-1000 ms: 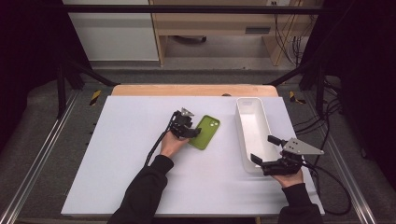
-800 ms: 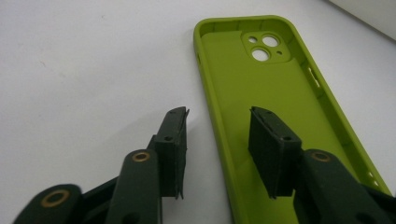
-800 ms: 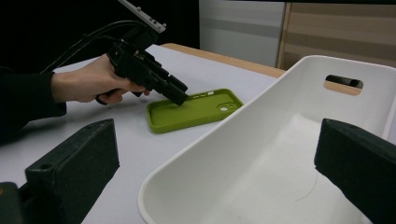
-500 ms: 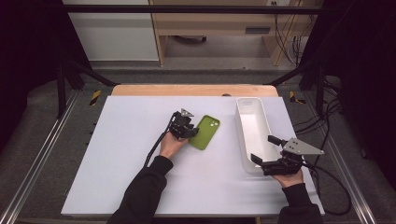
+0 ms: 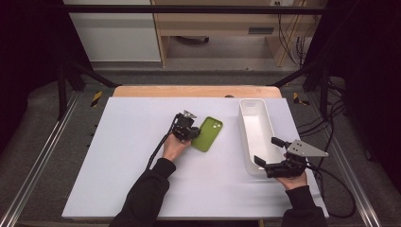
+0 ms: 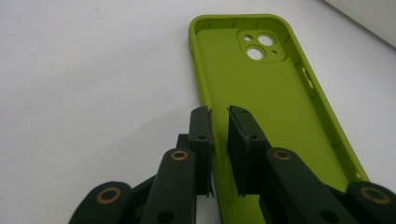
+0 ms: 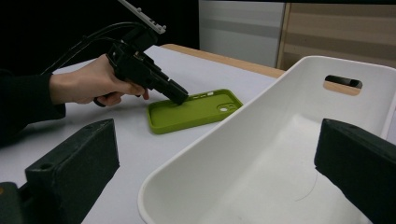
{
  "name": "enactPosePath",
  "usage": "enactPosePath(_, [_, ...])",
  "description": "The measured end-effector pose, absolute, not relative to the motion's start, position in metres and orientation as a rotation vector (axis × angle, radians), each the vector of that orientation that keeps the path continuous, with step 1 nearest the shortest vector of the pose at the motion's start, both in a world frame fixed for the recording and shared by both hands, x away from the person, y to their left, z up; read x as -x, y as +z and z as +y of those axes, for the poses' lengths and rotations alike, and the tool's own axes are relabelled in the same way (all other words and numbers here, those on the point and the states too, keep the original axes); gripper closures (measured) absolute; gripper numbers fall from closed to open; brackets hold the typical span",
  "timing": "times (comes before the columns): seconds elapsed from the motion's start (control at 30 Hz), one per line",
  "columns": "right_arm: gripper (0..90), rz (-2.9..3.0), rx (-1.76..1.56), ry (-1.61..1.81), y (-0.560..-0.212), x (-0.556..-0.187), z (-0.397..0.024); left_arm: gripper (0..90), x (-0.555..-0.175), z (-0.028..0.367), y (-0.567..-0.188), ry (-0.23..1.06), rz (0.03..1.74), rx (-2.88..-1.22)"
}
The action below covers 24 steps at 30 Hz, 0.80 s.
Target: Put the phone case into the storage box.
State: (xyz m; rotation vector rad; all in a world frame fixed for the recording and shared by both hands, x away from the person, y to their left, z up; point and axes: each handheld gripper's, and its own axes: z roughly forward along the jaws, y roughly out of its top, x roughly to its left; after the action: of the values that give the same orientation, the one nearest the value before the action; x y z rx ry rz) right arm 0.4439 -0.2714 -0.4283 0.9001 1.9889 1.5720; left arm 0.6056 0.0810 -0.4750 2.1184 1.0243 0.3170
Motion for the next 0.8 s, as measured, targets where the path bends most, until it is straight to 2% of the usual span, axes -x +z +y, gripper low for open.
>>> enactPosePath(0.17, [0.3, 1.991, -0.902, 1.570, -0.4285, -0.4440, -0.2712, 83.5, -0.6051, 0.0810, -0.4745, 0.331, 1.035, -2.117])
enactPosePath(0.53, [0.2, 1.988, -0.906, 1.574, -0.4282, -0.4439, -0.2714, 86.8, -0.6004, 0.0766, -0.4746, 0.422, 1.014, -2.135])
enactPosePath(0.8, [0.3, 1.988, -0.905, 1.575, -0.4281, -0.4440, -0.2716, 87.4, -0.5992, 0.0776, -0.4749, 0.424, 1.005, -2.127])
